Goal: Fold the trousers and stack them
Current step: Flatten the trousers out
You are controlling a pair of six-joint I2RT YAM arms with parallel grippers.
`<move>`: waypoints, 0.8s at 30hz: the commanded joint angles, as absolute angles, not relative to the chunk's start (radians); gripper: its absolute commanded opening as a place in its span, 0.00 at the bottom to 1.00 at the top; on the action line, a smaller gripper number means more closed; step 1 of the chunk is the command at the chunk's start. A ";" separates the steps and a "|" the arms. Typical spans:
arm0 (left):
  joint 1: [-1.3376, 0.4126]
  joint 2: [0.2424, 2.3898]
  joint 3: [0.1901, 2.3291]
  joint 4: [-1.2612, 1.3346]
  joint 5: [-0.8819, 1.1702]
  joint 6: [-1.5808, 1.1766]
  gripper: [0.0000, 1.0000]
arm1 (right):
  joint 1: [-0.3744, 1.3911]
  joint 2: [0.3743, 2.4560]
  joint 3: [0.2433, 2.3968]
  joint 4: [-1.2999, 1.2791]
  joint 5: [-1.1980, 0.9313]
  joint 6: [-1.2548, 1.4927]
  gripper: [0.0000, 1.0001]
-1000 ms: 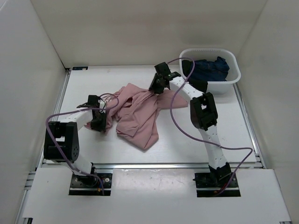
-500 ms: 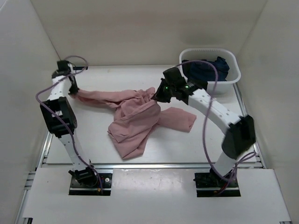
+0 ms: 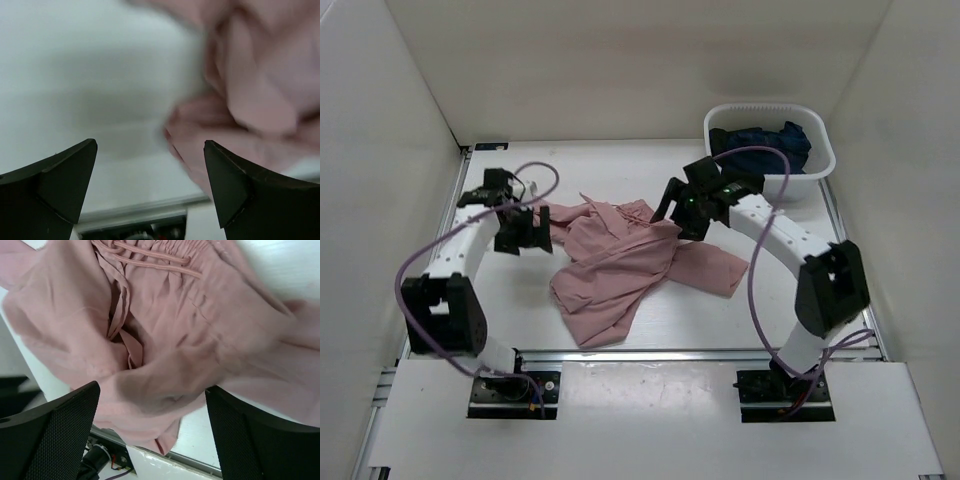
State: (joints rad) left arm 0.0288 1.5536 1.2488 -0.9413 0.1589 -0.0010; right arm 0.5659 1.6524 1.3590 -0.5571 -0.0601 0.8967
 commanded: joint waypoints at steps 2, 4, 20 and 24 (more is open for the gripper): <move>-0.115 1.424 1.034 -0.953 0.310 0.000 1.00 | 0.594 1.770 1.526 -0.511 -0.182 0.841 0.92; -0.205 1.404 0.930 -0.898 0.286 0.000 1.00 | 0.594 1.808 1.540 -0.598 -0.155 0.867 0.92; -0.305 1.566 0.931 -0.626 0.074 0.000 0.14 | 0.469 1.968 1.521 -0.538 -0.075 0.904 0.00; -0.163 1.526 1.156 -0.626 -0.213 0.000 0.14 | 0.498 2.043 1.893 -0.592 -0.127 0.835 0.00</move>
State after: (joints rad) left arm -0.2771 1.5799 0.9619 -0.6998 0.0593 -0.0029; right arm 0.4767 2.0434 1.5974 -0.6193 -0.1219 0.9077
